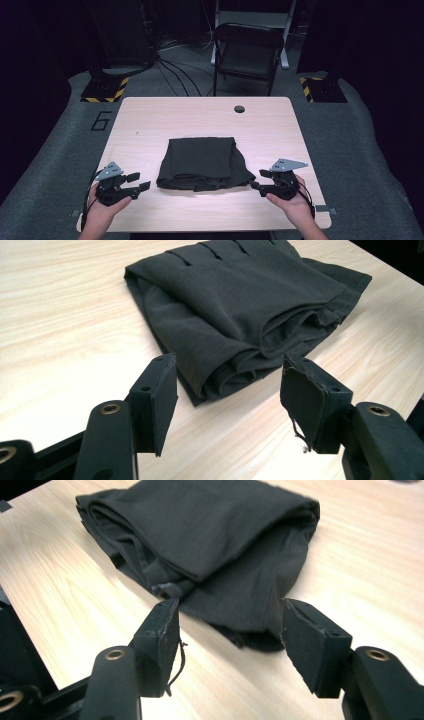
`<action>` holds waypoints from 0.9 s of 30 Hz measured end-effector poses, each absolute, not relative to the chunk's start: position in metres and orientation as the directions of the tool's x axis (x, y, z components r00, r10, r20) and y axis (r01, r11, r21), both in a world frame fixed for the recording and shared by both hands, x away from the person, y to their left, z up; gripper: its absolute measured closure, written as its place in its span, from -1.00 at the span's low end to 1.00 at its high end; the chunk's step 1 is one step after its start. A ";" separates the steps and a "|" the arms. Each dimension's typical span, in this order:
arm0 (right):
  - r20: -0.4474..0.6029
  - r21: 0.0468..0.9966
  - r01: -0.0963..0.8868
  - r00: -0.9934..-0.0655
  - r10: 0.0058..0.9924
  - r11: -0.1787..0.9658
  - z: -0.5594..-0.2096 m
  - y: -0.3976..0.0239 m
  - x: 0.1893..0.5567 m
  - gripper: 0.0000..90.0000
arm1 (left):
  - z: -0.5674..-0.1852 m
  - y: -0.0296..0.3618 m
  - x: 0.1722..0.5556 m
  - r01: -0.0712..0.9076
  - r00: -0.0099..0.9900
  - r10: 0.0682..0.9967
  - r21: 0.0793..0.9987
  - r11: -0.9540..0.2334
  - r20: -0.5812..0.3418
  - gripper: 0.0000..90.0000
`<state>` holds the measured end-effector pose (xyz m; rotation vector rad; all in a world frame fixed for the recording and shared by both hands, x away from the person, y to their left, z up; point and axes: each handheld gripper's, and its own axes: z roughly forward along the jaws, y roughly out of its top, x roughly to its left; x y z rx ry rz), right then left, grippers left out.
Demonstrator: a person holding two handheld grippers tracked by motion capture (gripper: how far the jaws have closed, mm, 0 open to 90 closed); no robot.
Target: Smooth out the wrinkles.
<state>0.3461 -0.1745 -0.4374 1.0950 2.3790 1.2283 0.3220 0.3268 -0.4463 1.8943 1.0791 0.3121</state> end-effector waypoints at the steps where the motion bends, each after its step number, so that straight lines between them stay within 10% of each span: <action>1: 0.116 0.779 0.514 -0.682 0.722 0.360 -0.440 -0.175 0.344 -0.10 | -0.448 0.329 0.320 0.559 0.583 0.785 0.805 -0.201 -0.208 -0.11; 27: 0.112 0.746 0.563 -0.631 0.768 0.354 -0.486 -0.181 0.332 -0.09 | -0.491 0.360 0.312 0.613 0.486 0.853 0.770 -0.178 -0.190 -0.12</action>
